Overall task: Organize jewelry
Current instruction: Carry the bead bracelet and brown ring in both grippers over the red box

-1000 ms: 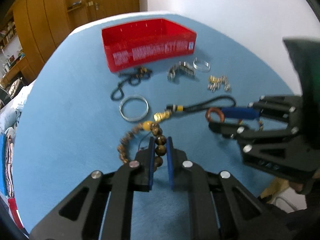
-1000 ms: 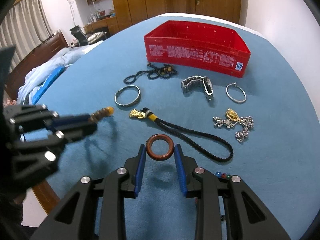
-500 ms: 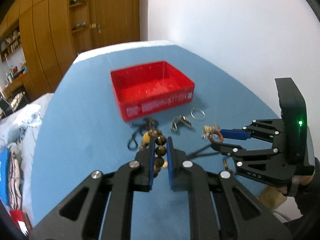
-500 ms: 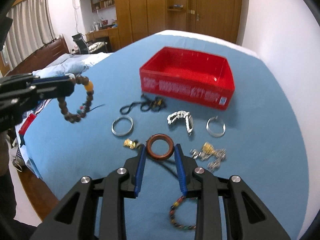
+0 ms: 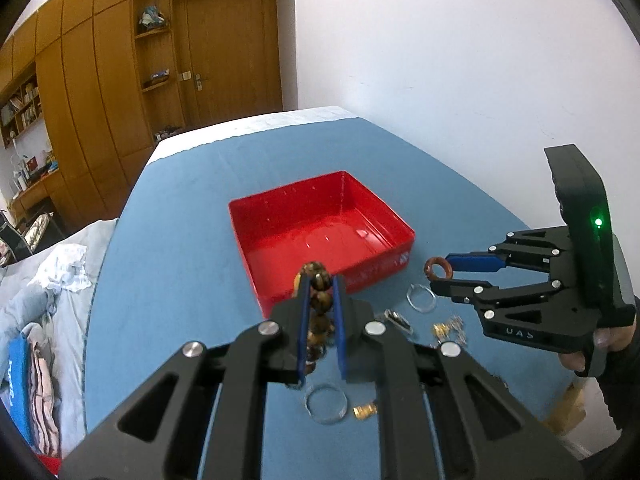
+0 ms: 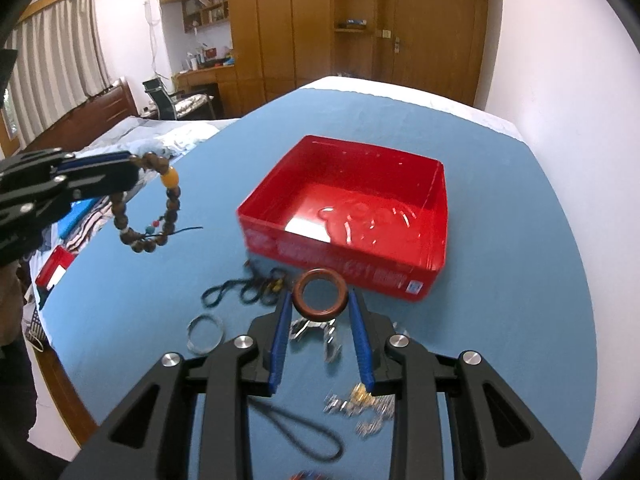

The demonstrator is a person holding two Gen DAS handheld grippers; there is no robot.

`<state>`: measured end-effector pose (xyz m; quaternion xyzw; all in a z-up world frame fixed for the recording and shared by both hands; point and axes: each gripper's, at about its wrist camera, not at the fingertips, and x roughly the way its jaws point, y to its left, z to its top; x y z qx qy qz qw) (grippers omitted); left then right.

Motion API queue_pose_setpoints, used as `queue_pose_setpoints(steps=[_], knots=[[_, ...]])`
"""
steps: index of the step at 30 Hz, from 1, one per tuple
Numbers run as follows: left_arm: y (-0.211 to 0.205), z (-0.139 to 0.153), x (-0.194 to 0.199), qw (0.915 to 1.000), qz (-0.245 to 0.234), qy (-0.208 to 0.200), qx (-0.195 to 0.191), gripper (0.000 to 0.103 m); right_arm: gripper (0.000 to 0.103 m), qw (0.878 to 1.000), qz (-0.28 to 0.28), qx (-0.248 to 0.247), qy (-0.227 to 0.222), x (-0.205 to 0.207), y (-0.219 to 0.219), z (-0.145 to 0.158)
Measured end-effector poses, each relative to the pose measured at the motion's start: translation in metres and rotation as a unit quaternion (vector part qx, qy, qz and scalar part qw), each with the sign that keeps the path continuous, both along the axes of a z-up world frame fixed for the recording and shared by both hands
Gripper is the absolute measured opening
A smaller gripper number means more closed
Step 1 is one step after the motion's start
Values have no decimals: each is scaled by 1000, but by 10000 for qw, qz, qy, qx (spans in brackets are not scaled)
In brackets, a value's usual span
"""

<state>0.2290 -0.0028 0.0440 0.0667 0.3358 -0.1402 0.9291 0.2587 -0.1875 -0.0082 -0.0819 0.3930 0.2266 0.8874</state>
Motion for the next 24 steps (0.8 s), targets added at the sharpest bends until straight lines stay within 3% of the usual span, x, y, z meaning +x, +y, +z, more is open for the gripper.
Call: queue_pose_setpoints(steps=[17,24], knots=[[-15,-52,152,9982,-57,596,85,9,29,9976,-157,-257,616,155,8,-60],[-18,-97,192,9946,-39,1031,112,9,29,9953,-152,-379,874,180,14,-90]])
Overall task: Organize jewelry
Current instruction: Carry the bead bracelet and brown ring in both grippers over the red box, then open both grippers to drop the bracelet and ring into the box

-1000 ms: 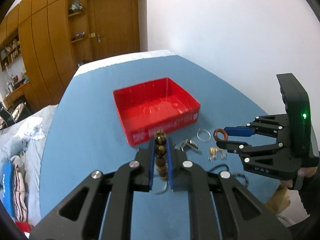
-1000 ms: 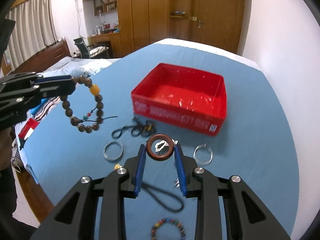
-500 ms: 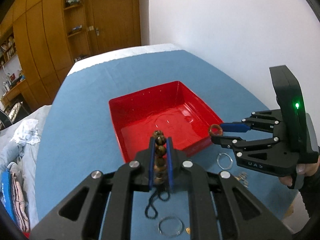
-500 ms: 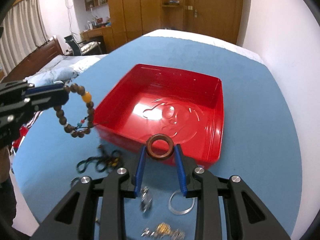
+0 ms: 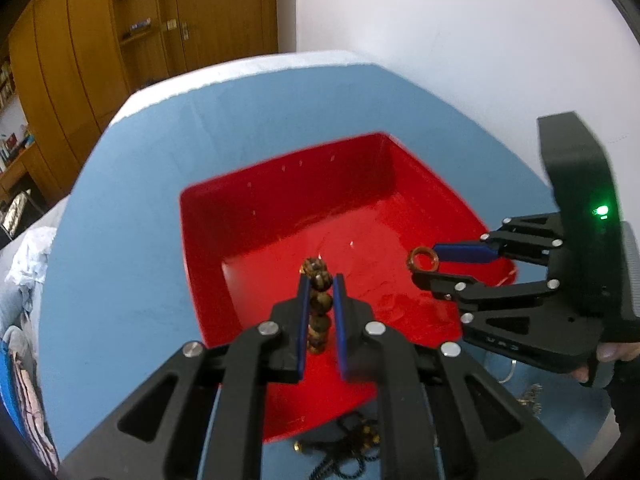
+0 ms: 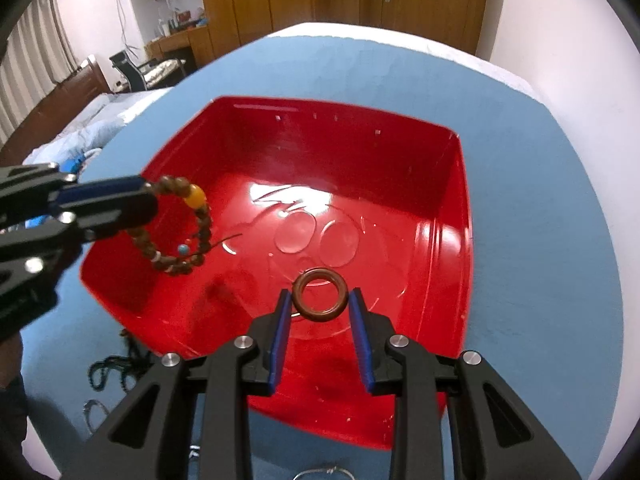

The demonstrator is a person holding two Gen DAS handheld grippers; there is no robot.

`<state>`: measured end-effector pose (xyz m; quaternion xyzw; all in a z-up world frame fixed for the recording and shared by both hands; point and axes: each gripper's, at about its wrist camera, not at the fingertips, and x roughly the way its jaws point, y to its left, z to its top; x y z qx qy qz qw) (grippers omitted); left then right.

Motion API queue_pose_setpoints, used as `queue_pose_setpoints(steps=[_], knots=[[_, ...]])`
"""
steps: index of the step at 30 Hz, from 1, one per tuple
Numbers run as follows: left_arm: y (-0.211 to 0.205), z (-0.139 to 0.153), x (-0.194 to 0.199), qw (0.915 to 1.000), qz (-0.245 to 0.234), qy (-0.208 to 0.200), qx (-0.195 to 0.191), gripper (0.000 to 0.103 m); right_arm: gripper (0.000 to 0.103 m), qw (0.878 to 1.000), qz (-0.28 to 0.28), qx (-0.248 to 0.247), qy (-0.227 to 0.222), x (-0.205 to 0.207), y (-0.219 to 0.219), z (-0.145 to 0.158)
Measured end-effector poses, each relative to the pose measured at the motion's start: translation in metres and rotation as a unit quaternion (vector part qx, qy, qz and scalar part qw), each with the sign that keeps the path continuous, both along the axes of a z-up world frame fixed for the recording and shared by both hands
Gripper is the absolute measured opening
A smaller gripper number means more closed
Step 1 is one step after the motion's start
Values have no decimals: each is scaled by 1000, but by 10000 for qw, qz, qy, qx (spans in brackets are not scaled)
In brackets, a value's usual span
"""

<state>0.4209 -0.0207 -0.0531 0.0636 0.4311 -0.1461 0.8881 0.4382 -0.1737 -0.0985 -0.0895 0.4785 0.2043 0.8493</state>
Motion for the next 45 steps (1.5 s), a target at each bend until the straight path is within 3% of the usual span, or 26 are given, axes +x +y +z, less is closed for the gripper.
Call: queue_pose_setpoints(steps=[7,13,15,16,17,21,25,30,39,45], knots=[[6,-24,13,9997,63,217,36,10,31,9999,-3,-105,85,11,3,-13],[5,-25,11,9997,42,213,83,14,49,9999,-24,-98,38,14,5,-10],[5,-21,8,9998,88,144,133,36,49,9999,-43,-98,25,12,5,-8],[3,-19,6,9998,116,84,160,58,49,9999,-48,-91,17,10,4,-5],[3,-14,1,9997,139,-30,191,74,50,9999,-46,-95,2,7,4,-3],[5,6,-24,9990,155,-365,220,92,53,9999,-60,-88,-113,-5,0,8],[7,18,-55,9983,204,-502,223,98,60,9995,-98,-69,-285,-31,-6,22],[5,20,-102,9979,227,-552,235,100,79,9988,-148,4,-466,-70,-18,36],[9,-5,-186,9982,415,-232,-359,100,85,9982,-59,143,-578,-172,-41,45],[10,-27,-228,9967,708,12,-400,100,85,9988,97,198,-439,-234,-50,29]])
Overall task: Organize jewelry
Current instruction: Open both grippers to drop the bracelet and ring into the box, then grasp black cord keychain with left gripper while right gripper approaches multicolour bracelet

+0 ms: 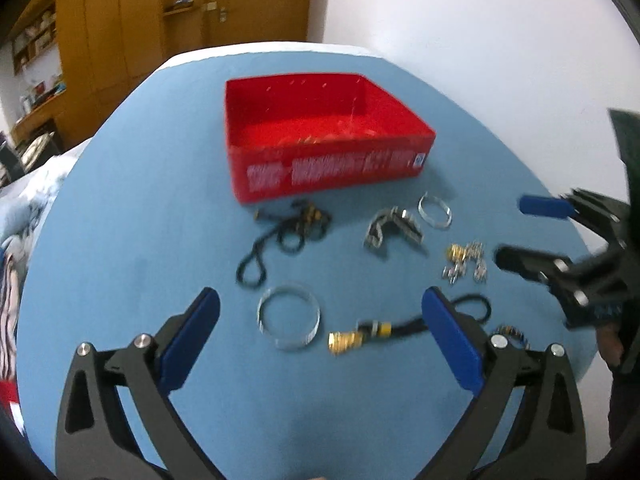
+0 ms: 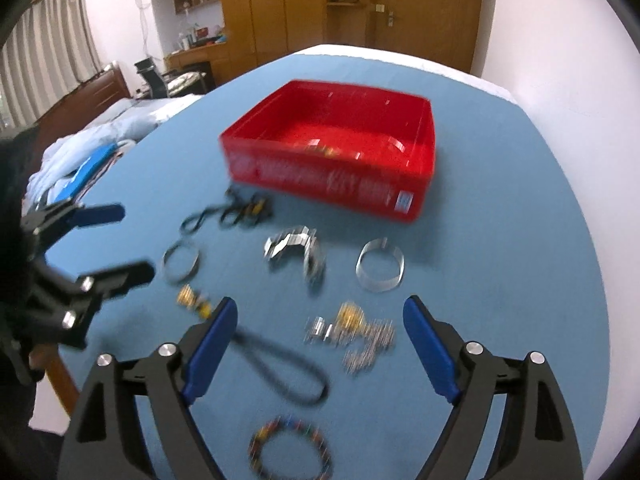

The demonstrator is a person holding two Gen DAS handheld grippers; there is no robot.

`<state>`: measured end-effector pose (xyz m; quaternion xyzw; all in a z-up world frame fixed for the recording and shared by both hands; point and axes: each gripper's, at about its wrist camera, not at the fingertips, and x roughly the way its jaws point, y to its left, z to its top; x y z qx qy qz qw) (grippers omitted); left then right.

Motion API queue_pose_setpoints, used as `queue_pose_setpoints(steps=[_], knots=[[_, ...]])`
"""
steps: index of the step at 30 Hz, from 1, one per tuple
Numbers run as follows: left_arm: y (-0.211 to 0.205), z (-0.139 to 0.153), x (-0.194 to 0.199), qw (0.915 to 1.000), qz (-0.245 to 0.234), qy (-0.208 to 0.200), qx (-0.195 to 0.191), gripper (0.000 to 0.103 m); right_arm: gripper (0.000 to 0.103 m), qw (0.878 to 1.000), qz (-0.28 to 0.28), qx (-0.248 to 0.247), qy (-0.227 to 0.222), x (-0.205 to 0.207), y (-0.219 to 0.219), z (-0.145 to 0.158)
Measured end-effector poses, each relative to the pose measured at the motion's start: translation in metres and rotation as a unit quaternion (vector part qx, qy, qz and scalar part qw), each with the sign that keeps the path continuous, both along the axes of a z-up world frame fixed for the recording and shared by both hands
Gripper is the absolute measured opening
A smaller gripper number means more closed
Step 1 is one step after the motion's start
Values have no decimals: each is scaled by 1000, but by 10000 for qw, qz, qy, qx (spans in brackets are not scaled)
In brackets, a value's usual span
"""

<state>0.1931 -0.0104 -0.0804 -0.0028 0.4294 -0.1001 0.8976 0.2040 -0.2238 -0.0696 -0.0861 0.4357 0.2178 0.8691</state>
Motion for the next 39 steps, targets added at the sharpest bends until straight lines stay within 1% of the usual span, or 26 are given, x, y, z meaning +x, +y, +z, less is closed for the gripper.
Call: queue_pose_setpoints(steps=[1,4,6,9,10,12,16,22,24,26,28,34,36,39], knots=[[0,-2,-6,10000,45,19,16,100,85,10000,8,4,18,-9,-1,-3],[-5,-6,-23,9996,143,-27,260,100,85,9998,40,48,169,-30,-6,-15],[-8,-8,-30,9994,146,-7,301,100,85,9996,44,86,276,-43,-8,-22],[-14,-10,-42,9988,164,-38,451,100,85,9985,50,263,467,-57,-14,-32],[-15,-10,-45,9988,175,-25,460,100,85,9983,34,284,511,-61,-15,-34],[-16,-13,-50,9994,109,46,321,100,85,9984,13,231,508,-68,-17,-37],[-18,-22,-56,9994,61,89,324,100,84,9989,-56,91,463,-77,-22,-39],[-28,-33,-48,9986,-133,120,494,100,71,9985,-143,114,523,-75,-30,-44],[-34,-34,-45,9980,-258,97,566,100,64,9983,-162,99,549,-72,-32,-46],[-41,-37,-40,9970,-391,88,661,100,60,9979,-169,98,611,-69,-34,-51],[-45,-40,-35,9967,-438,122,673,100,58,9977,-204,68,644,-67,-36,-56],[-50,-49,-17,9969,-381,198,656,100,54,9970,-233,21,734,-62,-40,-68],[-54,-52,-13,9963,-408,185,728,100,52,9972,-212,-14,719,-60,-40,-70],[-59,-52,-8,9945,-456,106,934,100,51,9973,-173,-19,708,-58,-40,-70]])
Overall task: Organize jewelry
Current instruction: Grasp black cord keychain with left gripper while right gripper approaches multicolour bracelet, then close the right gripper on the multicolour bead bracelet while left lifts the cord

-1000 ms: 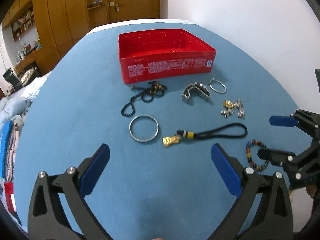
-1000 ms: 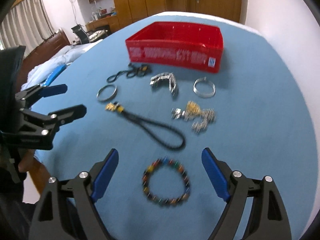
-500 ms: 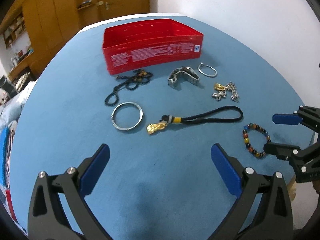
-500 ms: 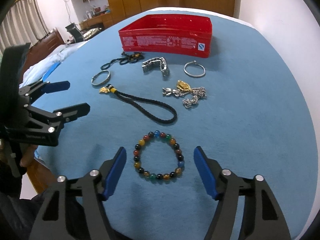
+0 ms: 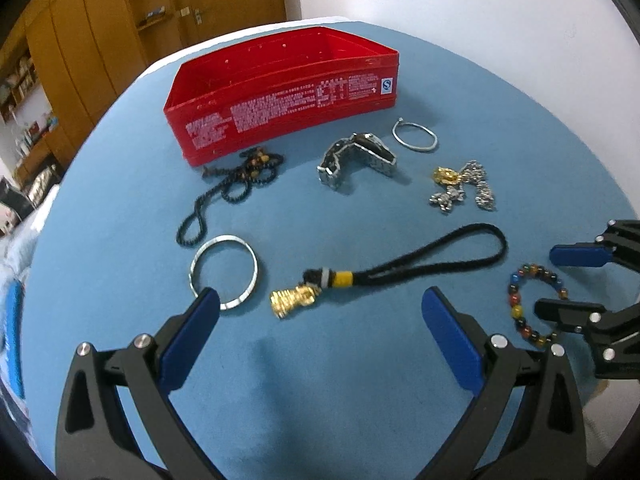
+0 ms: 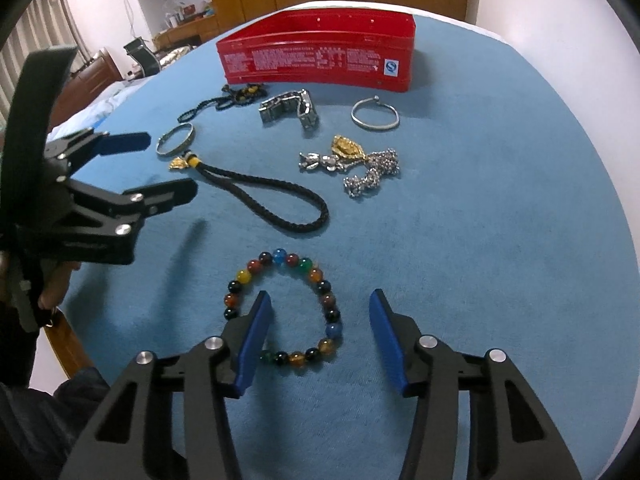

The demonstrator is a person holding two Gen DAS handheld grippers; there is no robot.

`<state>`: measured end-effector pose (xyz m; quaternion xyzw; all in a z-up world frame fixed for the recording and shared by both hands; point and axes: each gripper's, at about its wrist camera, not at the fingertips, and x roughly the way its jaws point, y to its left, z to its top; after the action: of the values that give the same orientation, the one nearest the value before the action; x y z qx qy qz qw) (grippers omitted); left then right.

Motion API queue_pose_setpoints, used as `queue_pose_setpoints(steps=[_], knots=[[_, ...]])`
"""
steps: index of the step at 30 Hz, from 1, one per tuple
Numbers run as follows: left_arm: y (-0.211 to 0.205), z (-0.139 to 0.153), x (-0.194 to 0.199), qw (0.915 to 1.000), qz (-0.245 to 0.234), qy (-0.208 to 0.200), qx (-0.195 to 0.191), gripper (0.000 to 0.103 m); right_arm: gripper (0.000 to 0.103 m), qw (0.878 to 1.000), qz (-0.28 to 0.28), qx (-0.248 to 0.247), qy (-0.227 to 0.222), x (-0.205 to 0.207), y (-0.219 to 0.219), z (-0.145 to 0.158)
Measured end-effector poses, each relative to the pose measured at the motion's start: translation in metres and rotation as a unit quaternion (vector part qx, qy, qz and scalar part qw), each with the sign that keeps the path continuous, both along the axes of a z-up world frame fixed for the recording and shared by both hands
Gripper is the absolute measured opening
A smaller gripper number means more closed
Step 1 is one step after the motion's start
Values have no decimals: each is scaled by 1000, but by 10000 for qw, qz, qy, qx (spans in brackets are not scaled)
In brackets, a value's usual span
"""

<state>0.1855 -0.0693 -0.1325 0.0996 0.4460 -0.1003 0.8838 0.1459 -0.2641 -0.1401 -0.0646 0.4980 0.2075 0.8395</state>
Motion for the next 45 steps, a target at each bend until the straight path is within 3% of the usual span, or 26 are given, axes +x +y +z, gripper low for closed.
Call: queue_pose_setpoints(steps=[4,8,11,12,14,19,20,27,45], knots=[[2,8,7,9976,-657,-182,142,100,51,10000,27,14,9,1,0,0],[-2,-5,21,9901,-1329,115,444,100,51,10000,9,31,-3,1,-1,0],[-2,-15,28,9869,-1513,311,467,98,52,10000,-18,69,-1,0,-2,0],[-2,-15,29,9871,-1517,353,375,95,52,10000,-22,68,3,0,-2,0],[-1,-13,26,9859,-1609,416,182,68,52,10000,-30,66,13,0,-2,0],[-2,-12,15,9843,-1704,464,-30,35,52,10000,-30,1,10,1,1,0],[-2,-11,13,9840,-1713,479,-46,33,52,10000,-35,-6,3,0,1,0],[1,-8,3,9851,-1613,577,-146,29,52,10000,-76,31,-9,0,0,-1],[27,24,-27,9901,-1233,362,-571,28,51,10000,-80,27,-1,1,0,0]])
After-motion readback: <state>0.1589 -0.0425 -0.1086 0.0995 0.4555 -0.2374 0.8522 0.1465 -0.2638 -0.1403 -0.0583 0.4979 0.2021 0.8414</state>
